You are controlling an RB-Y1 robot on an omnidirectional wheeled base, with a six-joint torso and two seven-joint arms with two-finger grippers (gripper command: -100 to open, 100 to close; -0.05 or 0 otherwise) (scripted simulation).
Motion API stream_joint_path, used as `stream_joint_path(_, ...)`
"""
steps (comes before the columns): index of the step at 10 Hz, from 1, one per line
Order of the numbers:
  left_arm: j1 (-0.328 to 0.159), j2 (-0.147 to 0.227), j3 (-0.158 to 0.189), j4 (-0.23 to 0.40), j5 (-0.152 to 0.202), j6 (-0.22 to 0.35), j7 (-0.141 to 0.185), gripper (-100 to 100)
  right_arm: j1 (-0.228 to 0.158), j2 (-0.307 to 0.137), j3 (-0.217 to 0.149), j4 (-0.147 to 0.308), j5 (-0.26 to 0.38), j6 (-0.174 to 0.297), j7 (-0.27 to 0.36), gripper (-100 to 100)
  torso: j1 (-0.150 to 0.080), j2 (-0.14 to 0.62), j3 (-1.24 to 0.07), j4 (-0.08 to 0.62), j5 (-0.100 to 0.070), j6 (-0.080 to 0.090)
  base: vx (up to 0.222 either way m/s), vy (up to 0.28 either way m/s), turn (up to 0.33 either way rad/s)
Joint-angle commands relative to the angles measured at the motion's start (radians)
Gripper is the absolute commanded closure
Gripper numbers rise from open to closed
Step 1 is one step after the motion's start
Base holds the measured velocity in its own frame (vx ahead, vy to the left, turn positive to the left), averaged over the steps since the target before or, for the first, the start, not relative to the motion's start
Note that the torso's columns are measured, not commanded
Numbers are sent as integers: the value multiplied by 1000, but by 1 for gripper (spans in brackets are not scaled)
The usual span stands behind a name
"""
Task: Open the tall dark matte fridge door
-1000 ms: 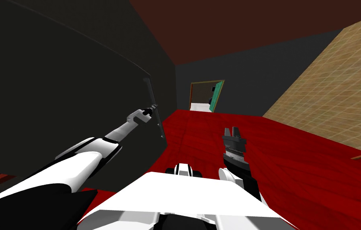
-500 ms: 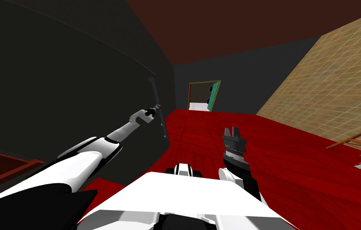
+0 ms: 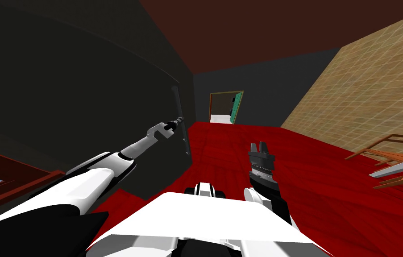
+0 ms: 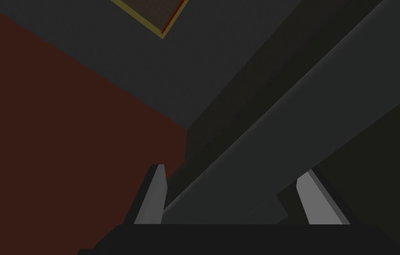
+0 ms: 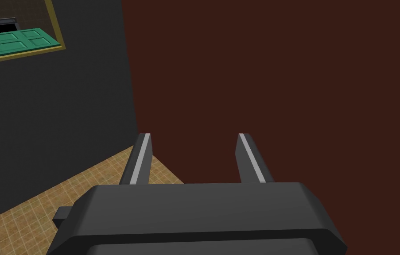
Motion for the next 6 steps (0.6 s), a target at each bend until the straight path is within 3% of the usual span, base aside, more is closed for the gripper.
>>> stream_joint_path(1, 0, 11, -25, -73, 26, -1, 16, 100, 0, 0, 0, 0, 0, 0, 0, 0, -1, 2, 1, -1, 0, 2, -212, 23, -42)
stream_joint_path(2, -2, 13, -40, -101, 37, -2, 20, 100, 0, 0, 0, 0, 0, 0, 0, 0, -1, 4, 2, -2, 0, 3, -280, 13, -64)
stream_joint_path(3, 3, 18, -28, -82, 26, -7, 11, 100, 0, 0, 0, 0, 0, 0, 0, 0, -3, 5, 3, -2, 0, 3, -142, -4, -44)
stream_joint_path(5, 1, 25, -66, -146, 43, -18, 23, 100, 0, 0, 0, 0, 0, 0, 0, 0, 0, -4, -4, -1, -2, 1, -128, 47, -5)
stream_joint_path(6, 1, 25, -66, -153, 43, -18, 23, 100, 0, 0, 0, 0, 0, 0, 0, 0, 1, -1, -1, -1, -1, 2, -128, 63, -29)
